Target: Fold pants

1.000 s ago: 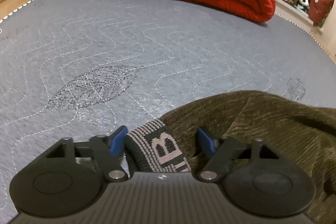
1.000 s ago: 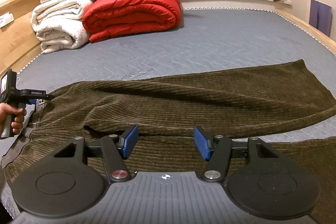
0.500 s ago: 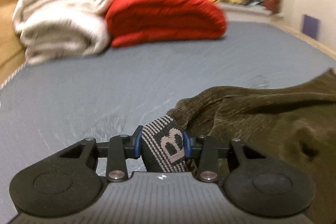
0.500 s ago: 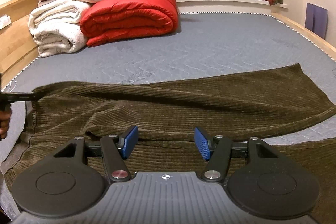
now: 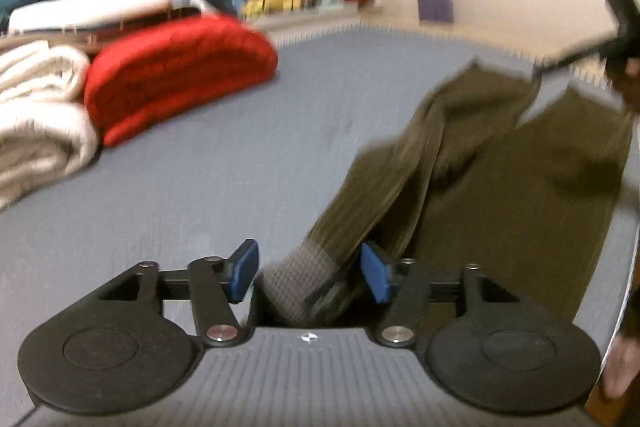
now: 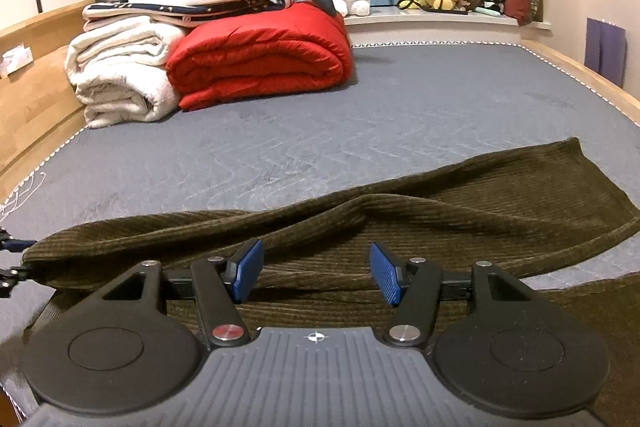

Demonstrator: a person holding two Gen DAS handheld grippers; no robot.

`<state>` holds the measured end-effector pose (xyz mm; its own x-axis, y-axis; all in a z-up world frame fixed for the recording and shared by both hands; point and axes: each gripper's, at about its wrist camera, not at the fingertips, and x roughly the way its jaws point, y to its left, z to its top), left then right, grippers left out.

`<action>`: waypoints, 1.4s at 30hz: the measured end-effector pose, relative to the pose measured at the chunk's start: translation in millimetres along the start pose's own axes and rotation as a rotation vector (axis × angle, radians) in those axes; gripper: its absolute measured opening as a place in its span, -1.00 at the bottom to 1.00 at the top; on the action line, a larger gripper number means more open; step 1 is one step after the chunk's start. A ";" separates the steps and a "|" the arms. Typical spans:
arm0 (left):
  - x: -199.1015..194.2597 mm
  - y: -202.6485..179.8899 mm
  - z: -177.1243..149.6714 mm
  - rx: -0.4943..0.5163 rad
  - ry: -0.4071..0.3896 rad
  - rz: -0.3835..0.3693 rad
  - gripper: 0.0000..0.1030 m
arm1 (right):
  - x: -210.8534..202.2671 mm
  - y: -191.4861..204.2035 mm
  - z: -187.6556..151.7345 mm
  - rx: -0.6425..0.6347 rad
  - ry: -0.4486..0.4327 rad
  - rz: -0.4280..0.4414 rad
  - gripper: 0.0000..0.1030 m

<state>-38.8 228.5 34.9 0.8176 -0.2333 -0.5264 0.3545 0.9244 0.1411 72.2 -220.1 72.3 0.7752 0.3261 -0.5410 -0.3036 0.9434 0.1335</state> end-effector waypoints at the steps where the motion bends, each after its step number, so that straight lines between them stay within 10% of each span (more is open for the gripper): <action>1: -0.3 0.2 7.3 -0.012 -0.022 0.003 0.36 | 0.6 -0.7 0.2 0.005 0.003 -0.001 0.19; 9: 70.5 -32.7 37.4 0.099 0.063 0.071 0.28 | 3.9 -9.3 -5.0 0.018 0.019 -0.023 0.19; 13: 104.3 -40.0 40.0 0.172 0.099 0.120 -0.63 | 5.5 -15.1 -7.4 0.024 0.027 -0.031 0.19; 16: 103.6 -42.4 49.4 0.209 0.066 0.120 -0.72 | 6.8 -23.7 -7.8 0.042 0.032 -0.045 0.19; 23: 4.4 -40.9 47.3 0.274 -0.046 -0.153 -0.77 | 0.5 -59.2 6.5 0.164 -0.008 -0.086 0.19; 27: 11.9 -39.3 8.7 0.276 0.263 -0.320 -0.76 | -12.1 -84.6 17.5 0.249 -0.078 -0.138 0.19; 30: 21.4 -61.0 -11.8 0.393 0.361 -0.327 -0.75 | -15.1 -107.0 19.3 0.336 -0.102 -0.187 0.18; 34: 9.0 -51.8 28.1 0.246 0.128 -0.330 -0.10 | -9.5 -139.5 13.7 0.492 -0.088 -0.224 -0.19; 37: 14.6 -61.0 45.4 0.189 0.025 -0.255 -0.06 | 1.0 -157.6 6.5 0.592 -0.060 -0.222 -0.49; 42: 51.5 -114.8 51.3 0.285 0.073 -0.199 -0.08 | 23.5 -166.5 -1.8 0.641 -0.032 -0.213 -0.56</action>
<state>-14.2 94.8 34.6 0.6891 -0.3687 -0.6239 0.6241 0.7394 0.2524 140.0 -369.6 35.8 0.8007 0.1209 -0.5868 0.2392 0.8334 0.4981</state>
